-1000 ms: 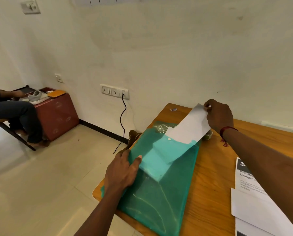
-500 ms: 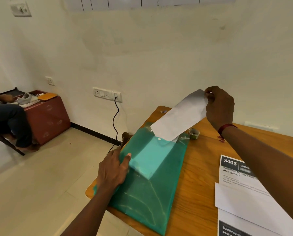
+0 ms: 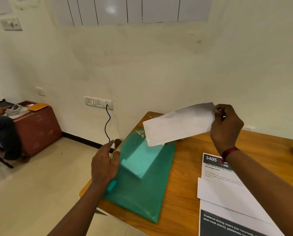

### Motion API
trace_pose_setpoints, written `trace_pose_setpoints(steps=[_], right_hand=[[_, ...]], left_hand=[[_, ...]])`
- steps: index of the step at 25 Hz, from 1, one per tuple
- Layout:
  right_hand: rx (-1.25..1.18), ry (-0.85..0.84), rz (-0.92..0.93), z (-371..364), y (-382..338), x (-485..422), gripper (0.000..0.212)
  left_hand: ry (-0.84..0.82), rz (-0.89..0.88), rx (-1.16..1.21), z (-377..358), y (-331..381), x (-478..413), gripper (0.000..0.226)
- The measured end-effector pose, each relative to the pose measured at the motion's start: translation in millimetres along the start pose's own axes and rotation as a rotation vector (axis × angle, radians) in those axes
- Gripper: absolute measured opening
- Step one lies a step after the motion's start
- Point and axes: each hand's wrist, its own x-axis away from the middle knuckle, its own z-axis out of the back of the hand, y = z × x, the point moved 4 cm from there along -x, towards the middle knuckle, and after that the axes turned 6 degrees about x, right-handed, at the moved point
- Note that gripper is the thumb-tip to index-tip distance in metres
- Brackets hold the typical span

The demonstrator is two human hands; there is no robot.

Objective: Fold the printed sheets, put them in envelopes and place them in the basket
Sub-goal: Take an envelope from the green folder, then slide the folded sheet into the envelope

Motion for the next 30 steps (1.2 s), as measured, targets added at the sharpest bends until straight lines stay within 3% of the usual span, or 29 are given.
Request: trace_pose_setpoints(steps=[7,10,12,17,21,24,27,30], right_hand=[[-0.107,-0.056,-0.33,29,6,51,0.007],[-0.158,-0.053,-0.437,48,24,75,0.006],[-0.186,-0.049,-0.507,67,39,91,0.006],[-0.244,-0.054,-0.608,127,73,119,0.014],[-0.298,-0.072,-0.659,168,91,124,0.024],[-0.276,0.023,-0.575,195,91,119,0.023],[-0.116,0.185,-0.316,216,70,113,0.016],[0.109,0.28,0.098,220,39,119,0.01]], left_hand=[[-0.075,-0.096,0.15,-19,53,9,0.056],[-0.075,-0.059,0.305,-37,76,27,0.044],[-0.109,0.045,0.412,-52,87,37,0.038],[-0.287,0.51,0.848,-101,97,62,0.029],[-0.379,0.573,0.82,-127,122,86,0.022],[-0.415,0.484,0.685,-141,144,103,0.034],[-0.465,0.402,0.608,-143,175,117,0.053],[-0.684,0.572,0.898,-153,210,128,0.04]])
